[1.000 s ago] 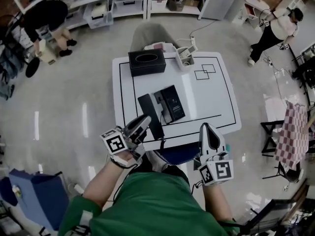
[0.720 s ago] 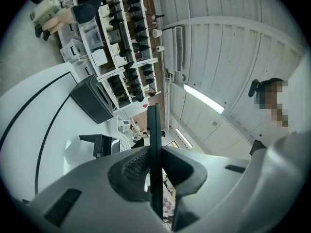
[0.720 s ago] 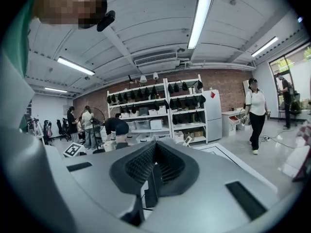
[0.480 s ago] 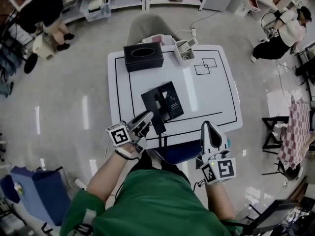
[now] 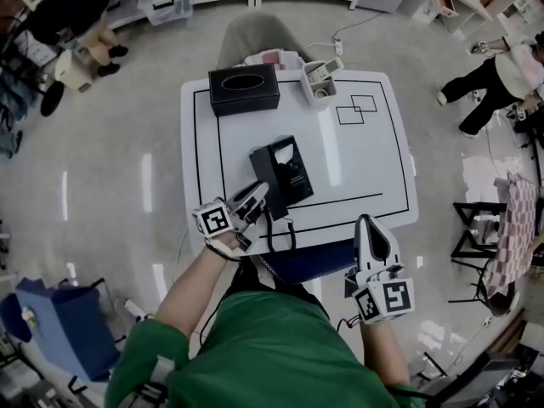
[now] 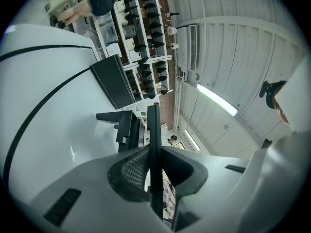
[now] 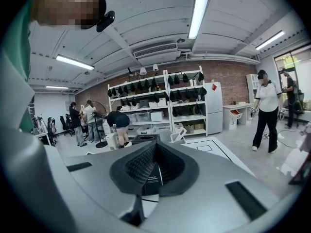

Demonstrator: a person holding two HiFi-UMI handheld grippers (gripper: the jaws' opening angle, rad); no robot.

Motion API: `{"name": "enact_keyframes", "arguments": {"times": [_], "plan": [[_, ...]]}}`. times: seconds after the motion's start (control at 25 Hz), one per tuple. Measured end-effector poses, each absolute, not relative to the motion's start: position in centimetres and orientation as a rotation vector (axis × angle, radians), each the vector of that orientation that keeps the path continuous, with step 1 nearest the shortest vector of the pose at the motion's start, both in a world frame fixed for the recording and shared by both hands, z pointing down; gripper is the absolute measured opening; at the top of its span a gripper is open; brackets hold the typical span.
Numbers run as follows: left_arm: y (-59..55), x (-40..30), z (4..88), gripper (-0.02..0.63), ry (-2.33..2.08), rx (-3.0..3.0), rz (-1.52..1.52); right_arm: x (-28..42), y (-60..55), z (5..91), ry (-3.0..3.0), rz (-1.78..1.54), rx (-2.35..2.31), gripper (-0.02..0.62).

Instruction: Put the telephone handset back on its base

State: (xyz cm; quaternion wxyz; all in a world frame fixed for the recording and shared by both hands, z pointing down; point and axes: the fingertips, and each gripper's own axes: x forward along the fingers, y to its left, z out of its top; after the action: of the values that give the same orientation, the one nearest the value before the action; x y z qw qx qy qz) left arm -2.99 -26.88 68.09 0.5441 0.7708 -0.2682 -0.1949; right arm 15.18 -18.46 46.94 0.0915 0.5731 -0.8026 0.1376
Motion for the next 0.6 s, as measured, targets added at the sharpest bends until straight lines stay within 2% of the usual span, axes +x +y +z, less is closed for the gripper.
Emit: {"name": "enact_keyframes", "arguments": {"times": [0.6], "plan": [[-28.6, -1.4, 71.6, 0.083, -0.653, 1.786, -0.422, 14.7, -18.9, 48.1, -2.378, 0.457, 1.658, 0.021]]}}
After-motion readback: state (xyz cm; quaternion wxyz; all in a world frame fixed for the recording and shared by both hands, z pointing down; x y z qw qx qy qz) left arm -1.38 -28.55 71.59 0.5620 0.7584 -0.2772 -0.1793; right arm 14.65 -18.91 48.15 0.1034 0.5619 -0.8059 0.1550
